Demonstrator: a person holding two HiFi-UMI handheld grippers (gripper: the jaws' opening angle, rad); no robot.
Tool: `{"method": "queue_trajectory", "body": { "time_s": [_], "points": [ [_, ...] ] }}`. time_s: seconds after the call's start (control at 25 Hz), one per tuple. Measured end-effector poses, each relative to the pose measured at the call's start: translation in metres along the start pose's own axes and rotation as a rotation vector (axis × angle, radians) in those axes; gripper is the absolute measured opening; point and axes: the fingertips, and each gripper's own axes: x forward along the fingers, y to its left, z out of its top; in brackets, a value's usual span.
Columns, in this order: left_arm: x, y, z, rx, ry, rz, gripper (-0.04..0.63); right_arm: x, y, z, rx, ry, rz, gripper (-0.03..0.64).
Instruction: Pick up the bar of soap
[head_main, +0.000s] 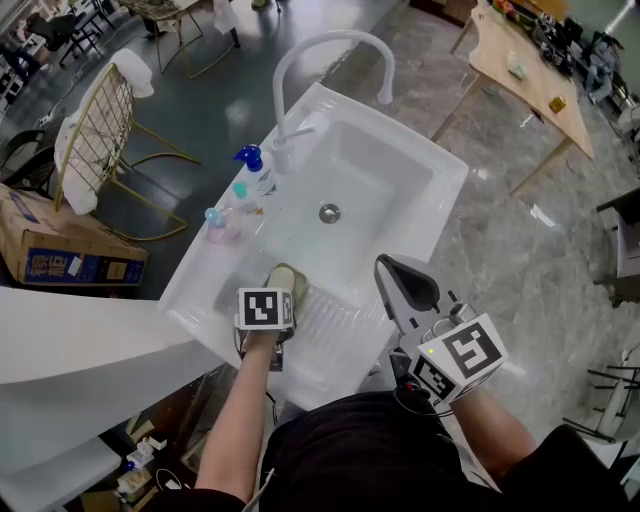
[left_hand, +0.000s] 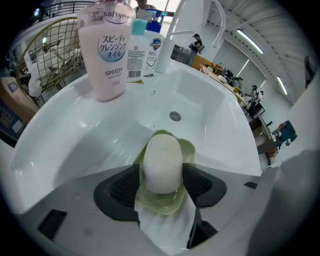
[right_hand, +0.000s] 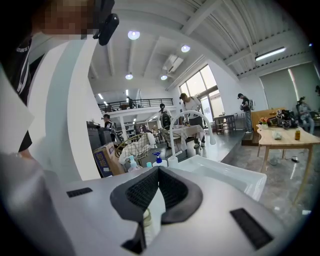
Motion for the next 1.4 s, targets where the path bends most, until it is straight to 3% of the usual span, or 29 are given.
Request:
{"method": "queue_trajectory", "body": {
  "time_s": [0.16,0.4,0.76,0.92,1.08,1.4],
  "points": [
    [0.006,-0.001,0.005,-0.055,0.007,-0.028,0.259,0.000,0.002,-0.003,0.001,0.004,0.001,0.008],
    [0.007,0.015,0.009,-0.139,0.002,0.014,0.258,-0.003,0.002,-0.003,0.001,0.005,-0.001,0.008],
    [0.017,0.033,0.021,0.161,0.062,0.130,0.250,-0.012,0.003,-0.004,0.001,0.003,-0.012,0.008],
    [0.016,0.036,0.019,0.176,0.082,0.091,0.249,-0.018,-0.001,-0.004,0.004,-0.001,-0.028,0.008],
    [0.011,0.034,0.018,0.135,0.066,0.000,0.245,-0.026,-0.007,-0.002,-0.001,-0.004,-0.049,0.008],
    [0.008,0.035,0.016,0.169,-0.038,0.000,0.241,-0.032,-0.003,-0.001,-0.007,-0.004,-0.056,0.008]
  ]
}}
